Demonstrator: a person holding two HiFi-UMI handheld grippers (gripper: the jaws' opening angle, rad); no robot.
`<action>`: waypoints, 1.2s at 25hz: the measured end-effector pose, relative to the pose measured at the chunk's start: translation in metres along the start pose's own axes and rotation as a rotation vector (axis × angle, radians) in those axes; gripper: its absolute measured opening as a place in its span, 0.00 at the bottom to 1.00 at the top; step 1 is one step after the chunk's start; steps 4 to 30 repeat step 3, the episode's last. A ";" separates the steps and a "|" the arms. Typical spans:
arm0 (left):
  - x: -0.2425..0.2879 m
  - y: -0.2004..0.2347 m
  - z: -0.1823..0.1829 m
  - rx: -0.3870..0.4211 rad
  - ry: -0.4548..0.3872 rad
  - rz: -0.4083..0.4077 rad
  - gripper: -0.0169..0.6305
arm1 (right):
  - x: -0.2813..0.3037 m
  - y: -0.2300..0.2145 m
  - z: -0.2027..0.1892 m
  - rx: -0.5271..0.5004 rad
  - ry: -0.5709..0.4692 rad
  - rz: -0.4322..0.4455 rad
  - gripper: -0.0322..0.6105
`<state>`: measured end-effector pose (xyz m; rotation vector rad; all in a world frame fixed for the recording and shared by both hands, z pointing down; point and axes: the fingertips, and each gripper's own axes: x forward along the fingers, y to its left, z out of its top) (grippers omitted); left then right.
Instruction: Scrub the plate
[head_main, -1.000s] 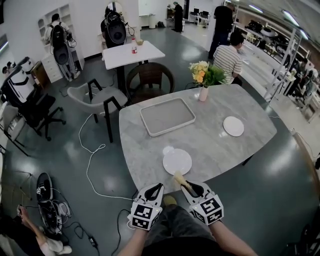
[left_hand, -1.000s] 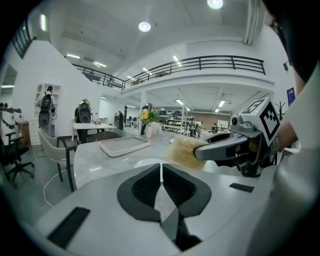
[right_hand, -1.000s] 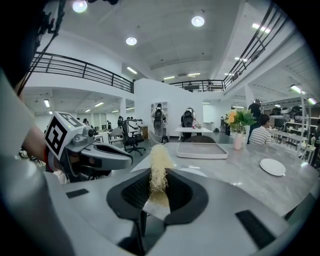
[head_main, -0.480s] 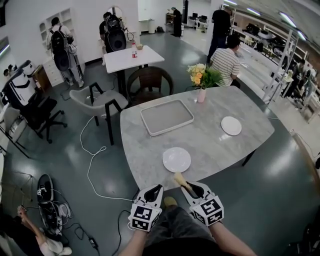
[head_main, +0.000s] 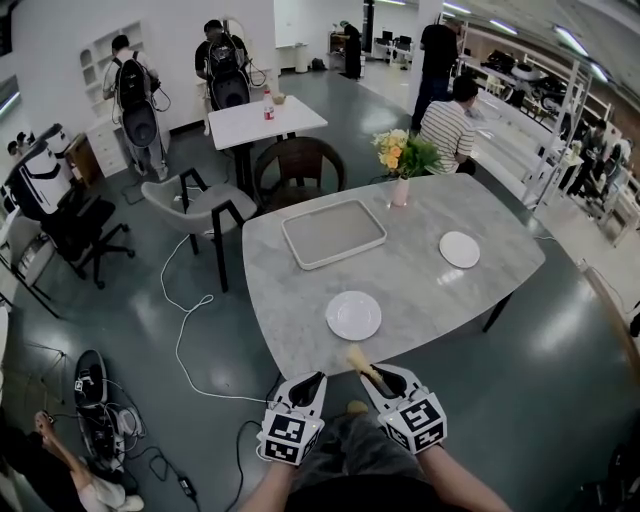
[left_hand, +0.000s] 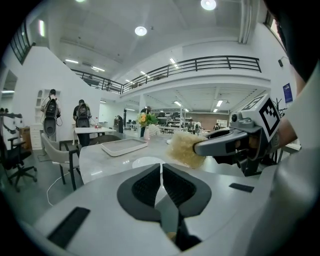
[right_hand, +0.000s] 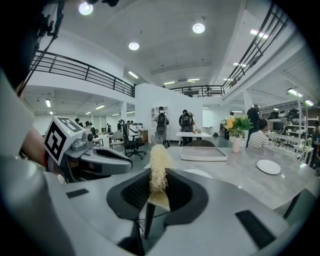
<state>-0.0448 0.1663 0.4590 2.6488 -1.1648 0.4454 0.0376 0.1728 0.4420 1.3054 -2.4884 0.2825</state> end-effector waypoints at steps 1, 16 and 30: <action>-0.002 -0.003 -0.003 0.007 0.007 -0.006 0.06 | -0.002 0.002 -0.002 0.002 0.002 0.000 0.17; -0.006 -0.008 -0.009 0.018 0.019 -0.016 0.06 | -0.005 0.007 -0.005 0.007 0.005 -0.001 0.17; -0.006 -0.008 -0.009 0.018 0.019 -0.016 0.06 | -0.005 0.007 -0.005 0.007 0.005 -0.001 0.17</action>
